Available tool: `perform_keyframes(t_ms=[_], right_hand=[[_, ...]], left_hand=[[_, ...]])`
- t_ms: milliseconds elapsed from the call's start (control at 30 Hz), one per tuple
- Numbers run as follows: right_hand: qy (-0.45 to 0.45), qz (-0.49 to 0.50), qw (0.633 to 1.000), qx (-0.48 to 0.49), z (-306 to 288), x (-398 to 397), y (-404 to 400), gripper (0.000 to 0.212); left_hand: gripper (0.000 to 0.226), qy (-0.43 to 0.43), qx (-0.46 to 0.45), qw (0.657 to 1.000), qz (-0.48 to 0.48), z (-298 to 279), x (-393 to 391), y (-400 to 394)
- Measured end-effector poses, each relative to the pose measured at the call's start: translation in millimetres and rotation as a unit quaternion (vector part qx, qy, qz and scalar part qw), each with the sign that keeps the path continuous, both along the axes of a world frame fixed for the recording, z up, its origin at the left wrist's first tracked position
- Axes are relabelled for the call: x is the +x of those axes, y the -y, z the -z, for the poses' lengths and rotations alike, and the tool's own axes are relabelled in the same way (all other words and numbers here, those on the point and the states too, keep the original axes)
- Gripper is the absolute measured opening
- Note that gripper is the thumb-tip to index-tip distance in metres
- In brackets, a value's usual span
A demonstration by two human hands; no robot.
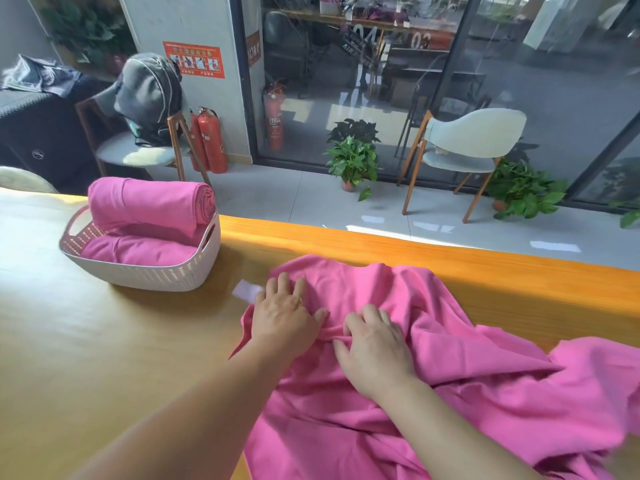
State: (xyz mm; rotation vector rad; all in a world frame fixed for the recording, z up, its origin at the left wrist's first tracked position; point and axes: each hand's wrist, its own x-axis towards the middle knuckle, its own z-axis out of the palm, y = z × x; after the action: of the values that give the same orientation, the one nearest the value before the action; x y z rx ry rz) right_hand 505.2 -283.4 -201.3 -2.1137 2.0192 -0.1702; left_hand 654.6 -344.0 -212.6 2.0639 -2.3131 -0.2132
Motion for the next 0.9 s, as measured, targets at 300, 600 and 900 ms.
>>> perform_keyframes(t_ms=[300, 600, 900], right_hand=[[0.001, 0.017, 0.999, 0.034, 3.1, -2.9, -7.9, 0.034], [0.004, 0.02, 0.999, 0.046, 5.1, -0.4, -8.9, 0.038], [0.035, -0.013, 0.995, 0.088, 1.3, -4.4, 1.2, 0.067]], left_hand=[[0.051, -0.096, -0.038, 0.993, 0.056, 1.6, -3.6, -11.9], [0.053, -0.059, -0.043, 0.994, -0.081, -14.7, 20.9, 31.4], [0.09, -0.022, 0.043, 0.997, 0.066, 17.6, -4.0, -0.9]])
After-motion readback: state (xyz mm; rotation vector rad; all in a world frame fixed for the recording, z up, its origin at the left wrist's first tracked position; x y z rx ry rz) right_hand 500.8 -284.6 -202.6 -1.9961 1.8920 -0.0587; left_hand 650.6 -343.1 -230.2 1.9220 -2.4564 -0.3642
